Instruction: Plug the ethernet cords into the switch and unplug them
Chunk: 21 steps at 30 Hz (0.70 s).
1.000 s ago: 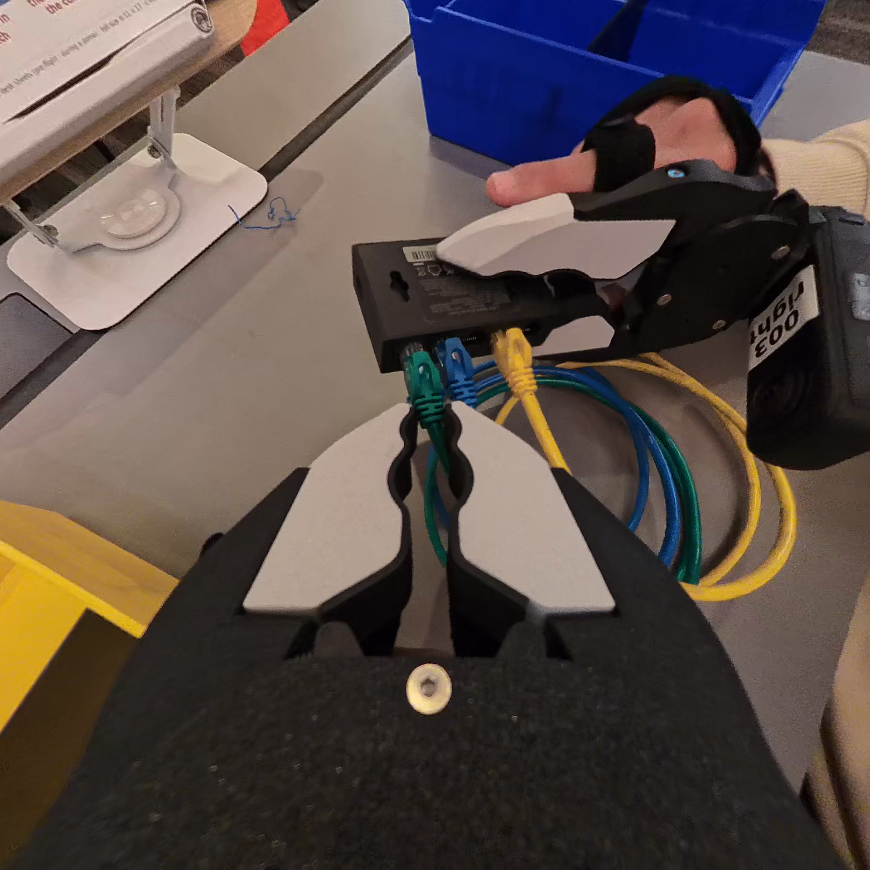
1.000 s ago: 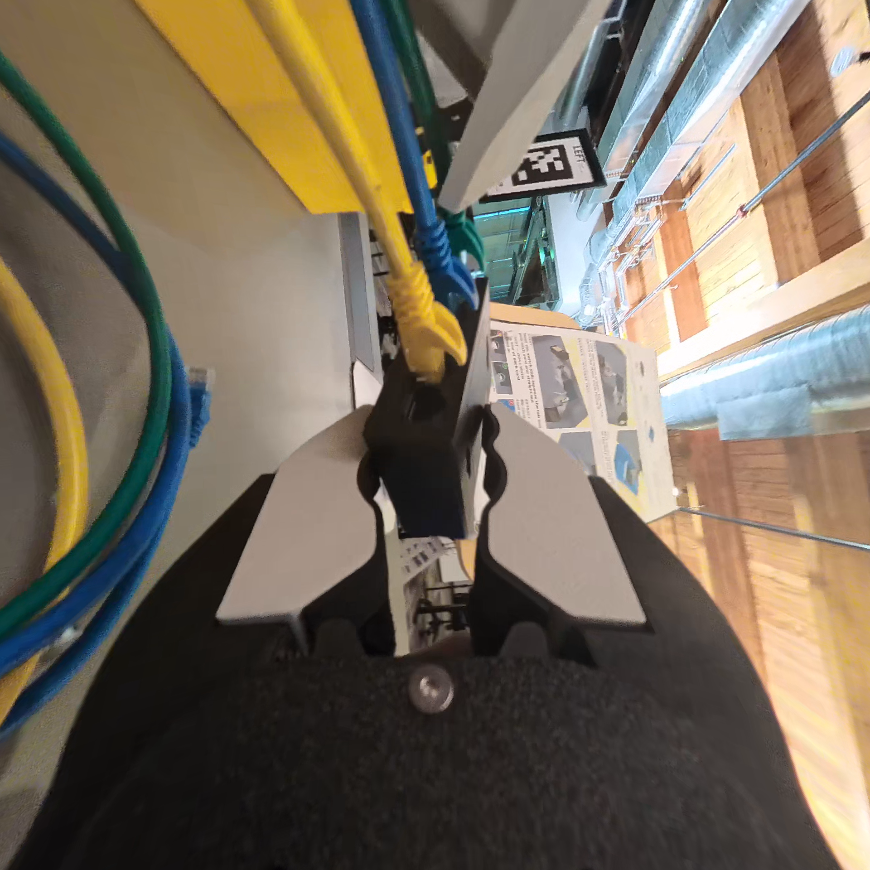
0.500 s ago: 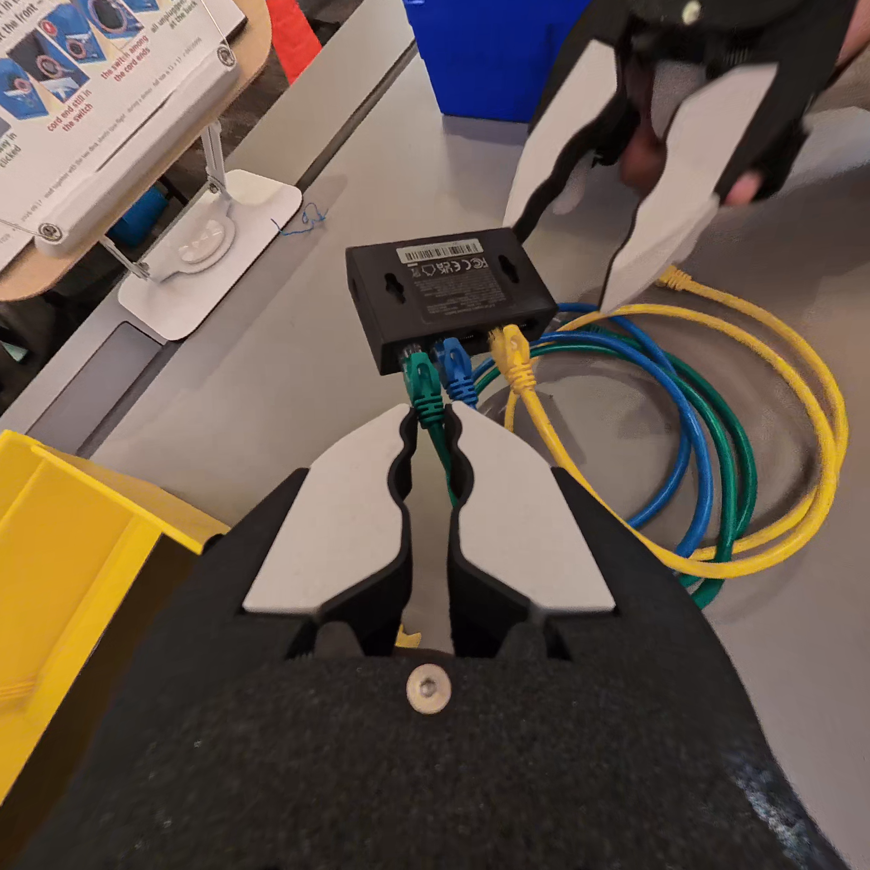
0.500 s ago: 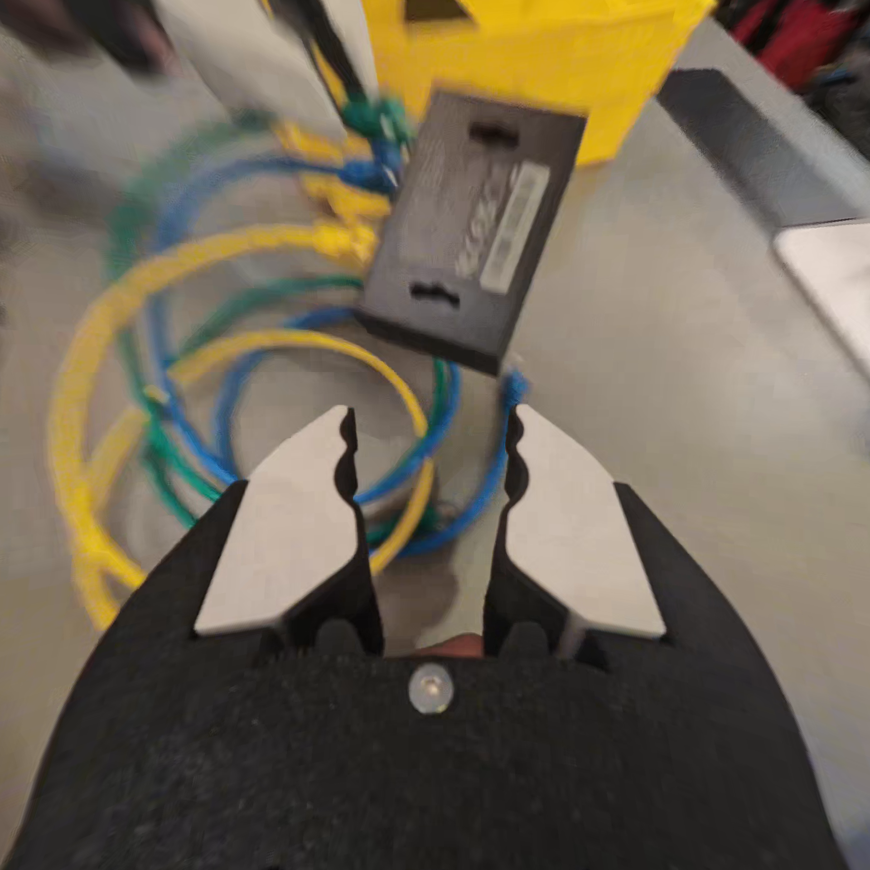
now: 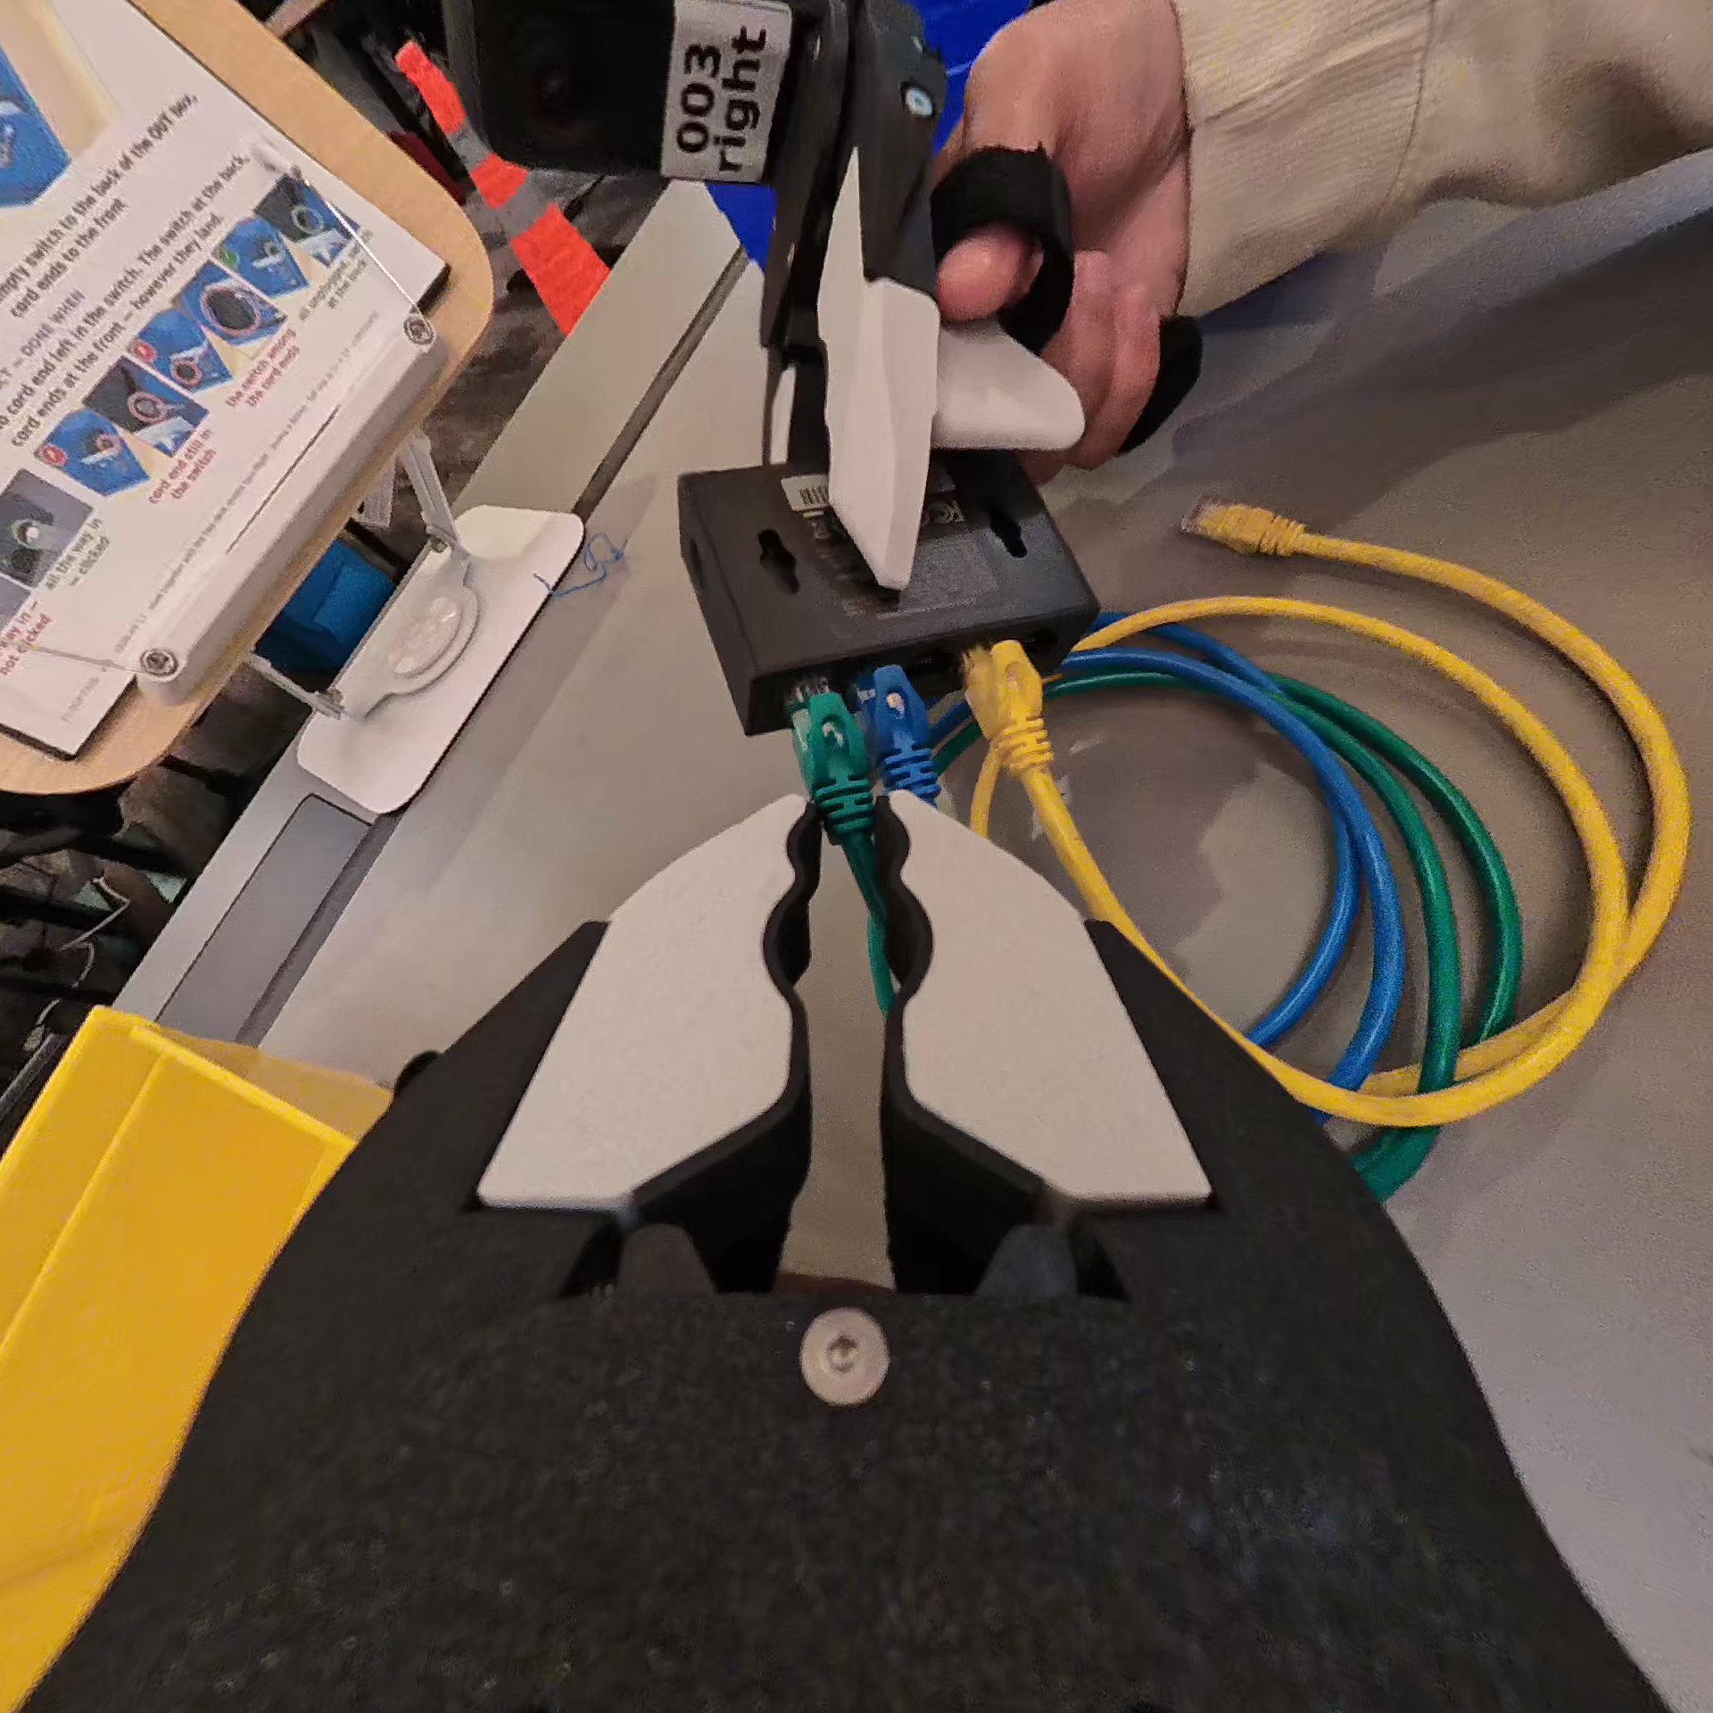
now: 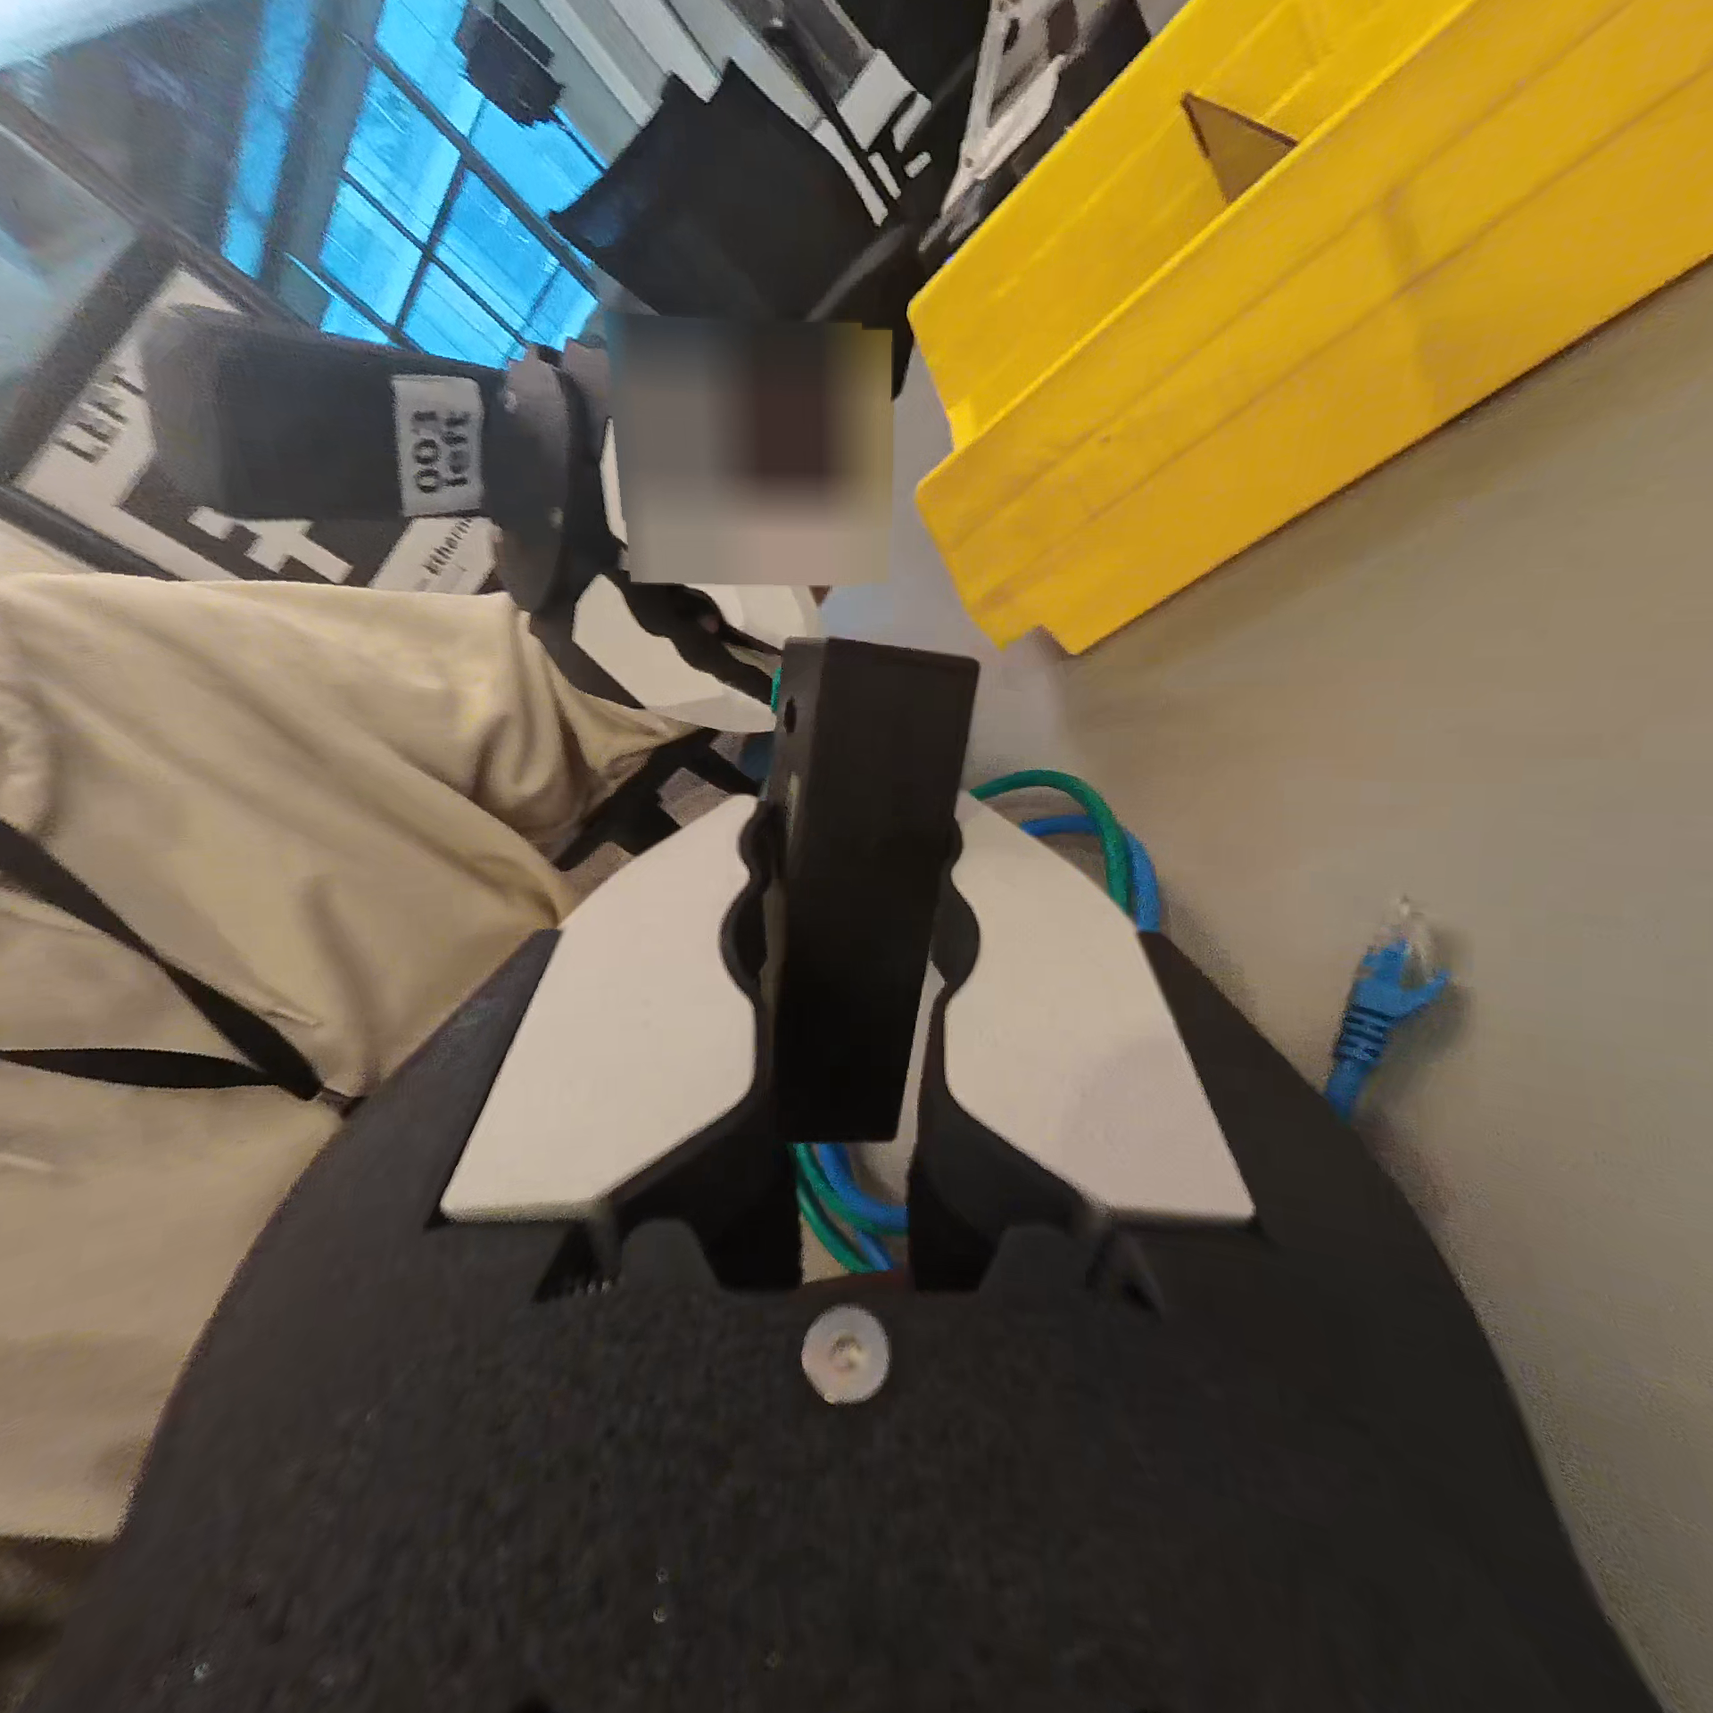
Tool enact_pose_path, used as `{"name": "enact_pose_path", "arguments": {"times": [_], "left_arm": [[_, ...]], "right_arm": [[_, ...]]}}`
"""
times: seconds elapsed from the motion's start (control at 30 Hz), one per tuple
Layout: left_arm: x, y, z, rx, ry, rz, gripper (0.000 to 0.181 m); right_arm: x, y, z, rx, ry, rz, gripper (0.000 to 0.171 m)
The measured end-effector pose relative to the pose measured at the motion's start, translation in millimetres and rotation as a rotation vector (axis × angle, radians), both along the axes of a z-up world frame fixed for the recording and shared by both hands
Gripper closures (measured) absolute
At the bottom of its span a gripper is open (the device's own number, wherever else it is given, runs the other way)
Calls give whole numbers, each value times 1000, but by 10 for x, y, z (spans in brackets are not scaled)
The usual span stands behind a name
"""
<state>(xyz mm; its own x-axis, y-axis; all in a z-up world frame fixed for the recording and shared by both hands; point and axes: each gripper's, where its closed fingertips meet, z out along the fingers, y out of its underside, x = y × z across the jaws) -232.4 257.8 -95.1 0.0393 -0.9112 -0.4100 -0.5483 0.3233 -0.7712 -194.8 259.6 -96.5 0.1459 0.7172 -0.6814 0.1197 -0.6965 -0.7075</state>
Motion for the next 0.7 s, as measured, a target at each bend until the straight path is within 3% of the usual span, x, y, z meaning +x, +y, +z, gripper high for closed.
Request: {"name": "enact_pose_path", "arguments": {"times": [0.7], "left_arm": [[47,-231,-94,40,49,-139,172]], "right_arm": [[-53,-333,-180,-81,50,118,143]]}}
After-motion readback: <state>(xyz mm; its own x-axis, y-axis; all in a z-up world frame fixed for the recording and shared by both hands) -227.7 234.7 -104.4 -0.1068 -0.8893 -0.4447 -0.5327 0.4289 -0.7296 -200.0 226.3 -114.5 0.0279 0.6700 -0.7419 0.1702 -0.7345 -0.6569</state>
